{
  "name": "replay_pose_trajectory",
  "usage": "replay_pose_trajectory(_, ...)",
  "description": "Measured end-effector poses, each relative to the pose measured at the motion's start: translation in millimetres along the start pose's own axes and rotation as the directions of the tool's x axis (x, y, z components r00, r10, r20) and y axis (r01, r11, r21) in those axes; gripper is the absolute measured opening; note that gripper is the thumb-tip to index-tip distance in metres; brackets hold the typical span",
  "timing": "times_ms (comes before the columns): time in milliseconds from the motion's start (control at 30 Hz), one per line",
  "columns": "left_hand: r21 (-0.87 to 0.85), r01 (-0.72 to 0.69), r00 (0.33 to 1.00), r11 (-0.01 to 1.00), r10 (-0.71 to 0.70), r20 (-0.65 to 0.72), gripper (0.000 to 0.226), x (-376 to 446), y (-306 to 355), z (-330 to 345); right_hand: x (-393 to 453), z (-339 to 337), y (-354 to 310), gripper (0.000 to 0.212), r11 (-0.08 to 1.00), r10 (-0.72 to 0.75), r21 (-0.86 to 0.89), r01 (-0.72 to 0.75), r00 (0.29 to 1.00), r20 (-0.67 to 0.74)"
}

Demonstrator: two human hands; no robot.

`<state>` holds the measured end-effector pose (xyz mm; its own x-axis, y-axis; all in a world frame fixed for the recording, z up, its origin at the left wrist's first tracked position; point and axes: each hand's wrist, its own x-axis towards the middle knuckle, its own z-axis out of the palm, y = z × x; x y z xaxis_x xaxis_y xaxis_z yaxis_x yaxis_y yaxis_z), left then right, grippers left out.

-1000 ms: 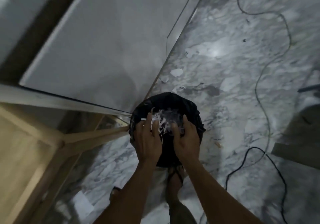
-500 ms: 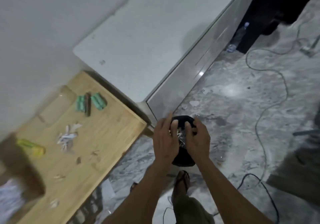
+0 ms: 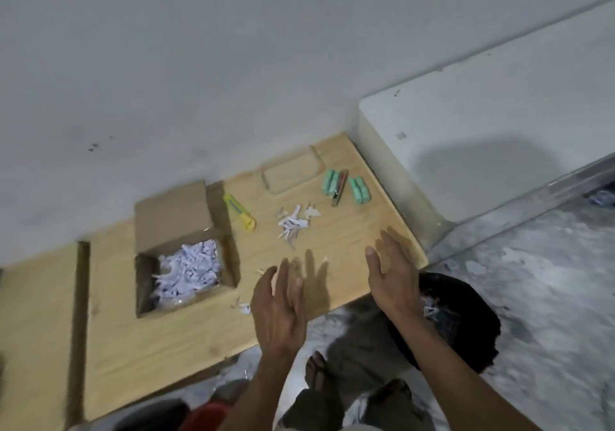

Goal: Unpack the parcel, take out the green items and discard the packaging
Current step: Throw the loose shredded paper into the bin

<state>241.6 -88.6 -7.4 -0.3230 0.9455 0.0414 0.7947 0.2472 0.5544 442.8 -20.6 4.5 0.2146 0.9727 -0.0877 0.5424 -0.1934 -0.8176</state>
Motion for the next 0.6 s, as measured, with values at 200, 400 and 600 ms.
replay_pose_trajectory(200,0.19,0.093,0.994,0.977,-0.079,-0.077,0.056,-17,-86,-1,-6,65,4,0.062,0.982,-0.093,-0.161,0.102,0.994,0.066)
replay_pose_trajectory(400,0.286,0.105,0.99,0.952,-0.126,0.057,0.075,-7,-102,35,-11,116,23,0.088,0.896,-0.293,-0.335,0.292,0.955,0.049)
replay_pose_trajectory(600,0.268,0.051,0.996,0.962,-0.07,0.062,0.083,28,-89,62,15,141,19,0.114,0.821,-0.312,-0.447,0.355,0.935,0.169)
